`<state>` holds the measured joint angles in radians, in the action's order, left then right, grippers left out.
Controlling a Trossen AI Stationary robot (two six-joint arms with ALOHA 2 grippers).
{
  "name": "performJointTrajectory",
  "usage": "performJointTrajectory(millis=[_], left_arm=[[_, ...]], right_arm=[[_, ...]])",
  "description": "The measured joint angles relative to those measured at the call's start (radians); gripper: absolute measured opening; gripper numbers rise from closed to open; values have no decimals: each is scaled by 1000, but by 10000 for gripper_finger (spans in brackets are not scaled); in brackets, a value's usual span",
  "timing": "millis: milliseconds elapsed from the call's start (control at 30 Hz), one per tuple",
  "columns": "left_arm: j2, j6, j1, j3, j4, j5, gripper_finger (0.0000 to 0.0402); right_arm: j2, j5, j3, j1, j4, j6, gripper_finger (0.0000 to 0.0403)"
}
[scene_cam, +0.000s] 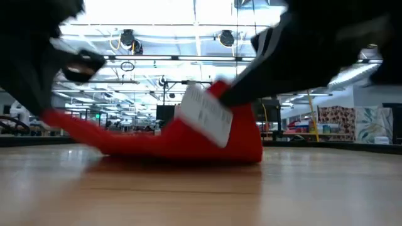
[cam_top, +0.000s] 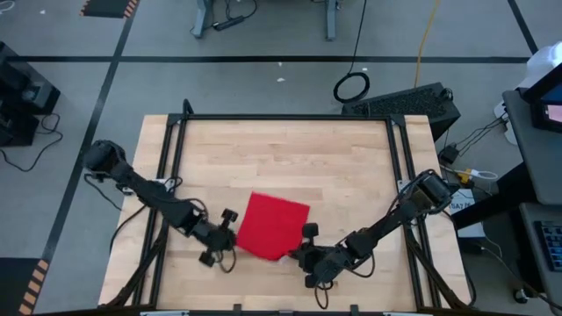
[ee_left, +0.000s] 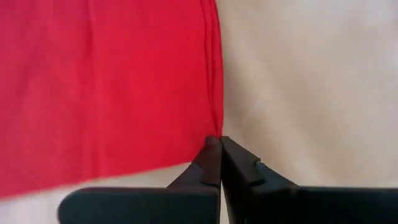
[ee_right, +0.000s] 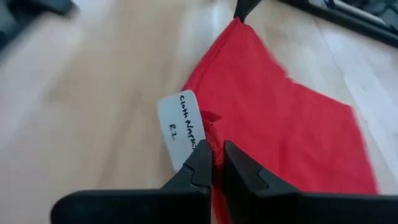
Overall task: Roll napkin
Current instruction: Fold the red napkin
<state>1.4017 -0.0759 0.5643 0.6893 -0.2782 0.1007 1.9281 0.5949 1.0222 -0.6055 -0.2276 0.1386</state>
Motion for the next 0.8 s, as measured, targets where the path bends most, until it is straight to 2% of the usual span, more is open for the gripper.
performJointTrajectory(millis=[300,467,567,800], left_arm=[[-24,-158,121,78,18,94,2],[-18,-308,162,80,20,113,2],[-6,-336,184,80,33,154,2],[5,-338,169,81,-13,321,2]], right_arm=[[-84,-51,0,-8,20,6,9],[-84,-58,1,-35,78,86,9],[-84,-69,1,-48,77,109,9],[-84,83,1,-39,90,74,9]])
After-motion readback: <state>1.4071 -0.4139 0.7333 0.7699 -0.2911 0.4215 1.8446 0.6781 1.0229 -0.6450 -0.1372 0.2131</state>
